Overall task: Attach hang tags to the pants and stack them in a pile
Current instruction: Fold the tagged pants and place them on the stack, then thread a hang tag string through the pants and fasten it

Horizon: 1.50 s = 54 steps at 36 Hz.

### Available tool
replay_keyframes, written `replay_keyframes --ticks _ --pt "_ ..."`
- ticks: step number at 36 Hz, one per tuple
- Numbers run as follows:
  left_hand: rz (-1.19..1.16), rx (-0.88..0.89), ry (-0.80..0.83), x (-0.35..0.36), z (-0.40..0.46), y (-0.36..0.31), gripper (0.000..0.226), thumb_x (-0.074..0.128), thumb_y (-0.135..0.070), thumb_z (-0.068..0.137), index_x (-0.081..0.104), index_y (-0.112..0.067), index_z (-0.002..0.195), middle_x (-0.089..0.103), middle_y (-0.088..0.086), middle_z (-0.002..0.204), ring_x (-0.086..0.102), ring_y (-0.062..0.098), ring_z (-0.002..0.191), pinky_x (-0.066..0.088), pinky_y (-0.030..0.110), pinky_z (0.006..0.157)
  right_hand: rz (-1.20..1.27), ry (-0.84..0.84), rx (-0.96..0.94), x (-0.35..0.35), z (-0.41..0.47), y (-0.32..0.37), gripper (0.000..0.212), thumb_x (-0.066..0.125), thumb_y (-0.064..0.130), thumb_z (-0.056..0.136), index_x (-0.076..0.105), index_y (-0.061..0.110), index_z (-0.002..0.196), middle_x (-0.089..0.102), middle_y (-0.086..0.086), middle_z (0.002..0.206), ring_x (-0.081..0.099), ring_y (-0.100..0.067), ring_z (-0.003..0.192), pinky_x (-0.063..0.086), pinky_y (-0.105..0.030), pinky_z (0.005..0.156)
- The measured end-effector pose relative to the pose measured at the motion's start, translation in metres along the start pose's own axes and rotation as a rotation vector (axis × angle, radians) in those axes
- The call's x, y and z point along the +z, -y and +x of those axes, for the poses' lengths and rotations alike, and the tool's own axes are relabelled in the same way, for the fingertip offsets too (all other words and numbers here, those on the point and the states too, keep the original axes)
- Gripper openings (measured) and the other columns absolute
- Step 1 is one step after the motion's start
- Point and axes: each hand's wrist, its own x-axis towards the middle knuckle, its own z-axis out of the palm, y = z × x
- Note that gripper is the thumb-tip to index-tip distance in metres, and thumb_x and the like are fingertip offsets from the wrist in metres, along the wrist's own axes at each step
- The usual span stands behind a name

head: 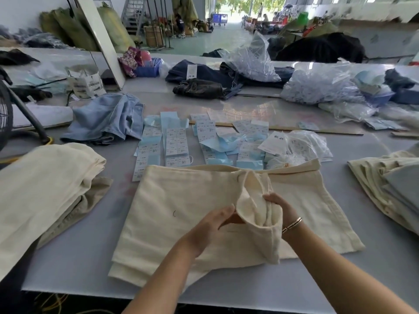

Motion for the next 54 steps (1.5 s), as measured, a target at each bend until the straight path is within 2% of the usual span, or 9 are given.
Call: replay_keyframes --ticks 4,11,14,18,23,28,36,46,54 --pt "0.371 -0.008 0.028 0.004 0.025 -0.008 0.047 0.039 -0.048 0.094 0.059 -0.027 0.130 0.060 -0.015 0.128 0.050 -0.001 0.124 0.032 0.008 0.102 -0.121 -0.276 0.000 -0.045 -0.020 0.045 0.029 0.075 0.019 0.066 0.070 -0.001 0.086 0.069 -0.018 0.072 0.068 -0.025 0.058 0.057 -0.031 0.054" --pt "1.466 -0.116 -0.232 -0.028 0.063 0.038 0.061 0.033 -0.057 0.095 0.021 -0.036 0.151 0.004 -0.003 0.162 0.004 0.013 0.148 0.003 0.045 0.118 -0.777 -0.752 -0.015 -0.107 -0.033 0.076 0.034 0.053 -0.006 0.090 0.058 0.004 0.122 0.061 -0.010 0.067 0.052 -0.020 0.053 0.046 -0.020 0.042" --pt "1.506 -0.089 -0.272 -0.029 0.062 0.053 0.065 0.027 -0.059 0.093 0.013 -0.037 0.152 0.000 -0.004 0.162 -0.003 0.013 0.148 -0.003 0.046 0.117 -0.947 -0.882 -0.131 -0.111 -0.022 0.085 0.036 0.054 -0.008 0.088 0.058 0.001 0.123 0.061 -0.018 0.086 0.052 -0.026 0.056 0.045 -0.018 0.040" --pt "1.530 -0.087 -0.271 -0.027 0.059 0.055 0.067 0.026 -0.060 0.092 0.008 -0.038 0.152 -0.004 -0.004 0.162 -0.006 0.012 0.148 -0.006 0.045 0.117 -1.378 -0.925 -0.440 -0.085 0.007 0.101 0.021 0.062 0.003 0.085 0.074 0.005 0.102 0.070 -0.017 0.101 0.062 -0.035 0.094 0.045 -0.033 0.082" --pt "1.504 -0.049 -0.324 -0.026 0.060 0.053 0.066 0.027 -0.060 0.089 0.015 -0.040 0.150 0.003 -0.008 0.162 0.000 0.008 0.147 -0.004 0.042 0.118 -1.719 -0.783 -0.595 -0.047 0.067 0.124 0.020 0.060 0.018 0.091 0.074 0.015 0.105 0.067 -0.010 0.111 0.062 -0.033 0.097 0.045 -0.034 0.081" --pt "1.481 -0.058 -0.319 -0.027 0.061 0.050 0.066 0.032 -0.058 0.086 0.019 -0.042 0.148 0.009 -0.009 0.161 0.004 0.006 0.147 -0.004 0.039 0.117 -1.936 -0.739 -0.488 -0.031 0.129 0.140 0.028 0.055 0.023 0.093 0.068 0.015 0.118 0.062 -0.010 0.124 0.057 -0.030 0.111 0.044 -0.034 0.091" --pt "1.525 0.055 -0.383 -0.022 0.056 0.043 0.057 0.045 -0.058 0.072 0.063 -0.038 0.122 0.060 -0.007 0.132 0.057 0.010 0.121 0.045 0.043 0.099 -2.138 -0.777 -0.279 -0.045 0.173 0.144 0.033 0.042 0.022 0.097 0.065 0.007 0.115 0.064 -0.013 0.119 0.061 -0.030 0.110 0.049 -0.036 0.085" --pt "1.572 0.084 -0.412 -0.022 0.056 0.044 0.058 0.057 -0.060 0.065 0.066 -0.038 0.117 0.063 -0.008 0.127 0.060 0.009 0.117 0.048 0.042 0.096 -2.230 -0.728 -0.321 -0.053 0.178 0.151 0.031 0.040 0.009 0.095 0.067 0.005 0.109 0.069 -0.019 0.106 0.066 -0.034 0.099 0.053 -0.038 0.081" --pt "1.482 0.030 -0.410 -0.023 0.057 0.042 0.056 0.049 -0.058 0.075 0.057 -0.039 0.128 0.049 -0.009 0.143 0.044 0.007 0.132 0.029 0.041 0.111 -1.592 -0.937 -0.633 -0.042 0.163 0.156 0.025 0.055 0.024 0.091 0.071 0.004 0.091 0.068 -0.025 0.093 0.061 -0.039 0.086 0.037 -0.032 0.066"
